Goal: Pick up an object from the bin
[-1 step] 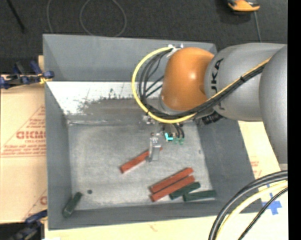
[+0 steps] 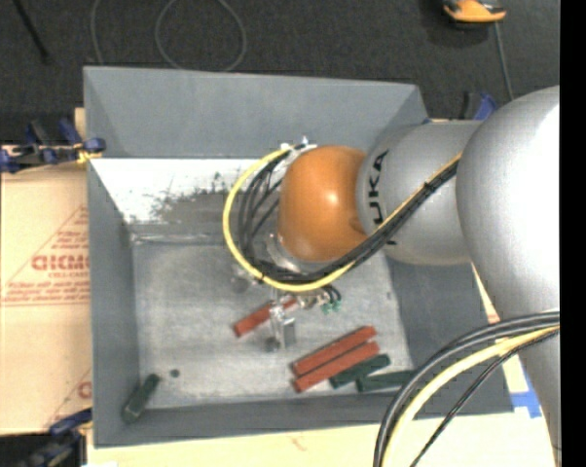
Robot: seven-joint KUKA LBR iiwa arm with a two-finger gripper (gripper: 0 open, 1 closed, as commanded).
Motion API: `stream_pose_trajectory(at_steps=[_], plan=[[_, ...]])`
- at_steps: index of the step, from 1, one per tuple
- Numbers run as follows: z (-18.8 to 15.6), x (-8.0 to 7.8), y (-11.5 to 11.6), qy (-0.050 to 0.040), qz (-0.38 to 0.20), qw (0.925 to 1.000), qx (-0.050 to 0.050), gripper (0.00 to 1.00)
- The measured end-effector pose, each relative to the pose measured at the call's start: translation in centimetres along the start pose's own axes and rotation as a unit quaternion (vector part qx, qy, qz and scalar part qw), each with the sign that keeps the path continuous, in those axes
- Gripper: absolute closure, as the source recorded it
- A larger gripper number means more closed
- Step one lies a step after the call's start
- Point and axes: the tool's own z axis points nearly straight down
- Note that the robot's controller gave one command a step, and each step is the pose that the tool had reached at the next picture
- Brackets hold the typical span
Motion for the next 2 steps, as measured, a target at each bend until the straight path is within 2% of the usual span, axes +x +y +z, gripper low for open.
stream_pose_trajectory(at_steps=[1,2], plan=[[-0.3,-0.2,0.0,-0.0031,0.002,1.0000,0.000,1.00],[-13.3,-7.9,-1.1,-0.0076,-0.053,0.9986,0.003,1.00]])
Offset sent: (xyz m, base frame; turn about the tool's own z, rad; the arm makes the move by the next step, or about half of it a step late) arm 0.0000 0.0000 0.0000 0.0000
